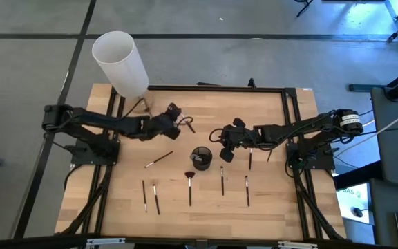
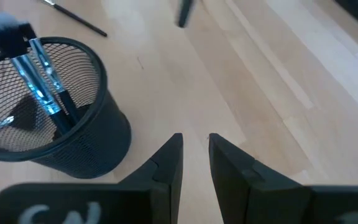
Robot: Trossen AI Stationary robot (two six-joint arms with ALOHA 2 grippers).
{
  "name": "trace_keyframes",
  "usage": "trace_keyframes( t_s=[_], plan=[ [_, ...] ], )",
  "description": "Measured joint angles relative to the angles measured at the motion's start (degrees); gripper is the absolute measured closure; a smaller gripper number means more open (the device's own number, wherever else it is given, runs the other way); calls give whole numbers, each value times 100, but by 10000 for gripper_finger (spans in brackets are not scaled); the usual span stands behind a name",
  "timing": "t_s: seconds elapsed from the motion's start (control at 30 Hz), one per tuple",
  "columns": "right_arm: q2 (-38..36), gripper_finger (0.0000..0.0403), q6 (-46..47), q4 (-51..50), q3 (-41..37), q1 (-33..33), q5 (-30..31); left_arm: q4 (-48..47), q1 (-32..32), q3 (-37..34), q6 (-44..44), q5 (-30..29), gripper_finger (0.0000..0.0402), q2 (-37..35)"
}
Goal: Pick & Place Makeup Brushes
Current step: Put the powder brush into the makeup organizer, then put the eyeshadow brush into the makeup organizer
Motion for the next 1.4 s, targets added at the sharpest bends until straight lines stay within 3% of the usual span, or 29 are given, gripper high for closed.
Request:
trace_keyframes(
  t_s=[0.2, 0.67, 0.9, 1.07, 1.2, 1.4],
  plan=[
    [0, 324, -2, 0, 0, 0, 6, 1008, -696, 4, 1096, -159, 393, -164],
    [-2, 324, 46, 544, -4, -52, 61, 1151, -1813, 4, 1096, -624, 385, 686],
    [-2, 324, 156, 696, 13, -95, 53, 1889, -2019, 4, 1221, -700, 358, 764],
    [-40, 324, 431, 1050, 369, -133, -817, 2116, -2091, 7, 1186, -663, 326, 753],
    [-48, 324, 552, 362, 772, -131, -1014, 1796, -2086, 4, 1171, -720, 300, 754],
    [-46, 324, 1352, -1921, 1391, -144, -280, 1751, -2223, 4, 697, -1147, 272, 755]
  ],
)
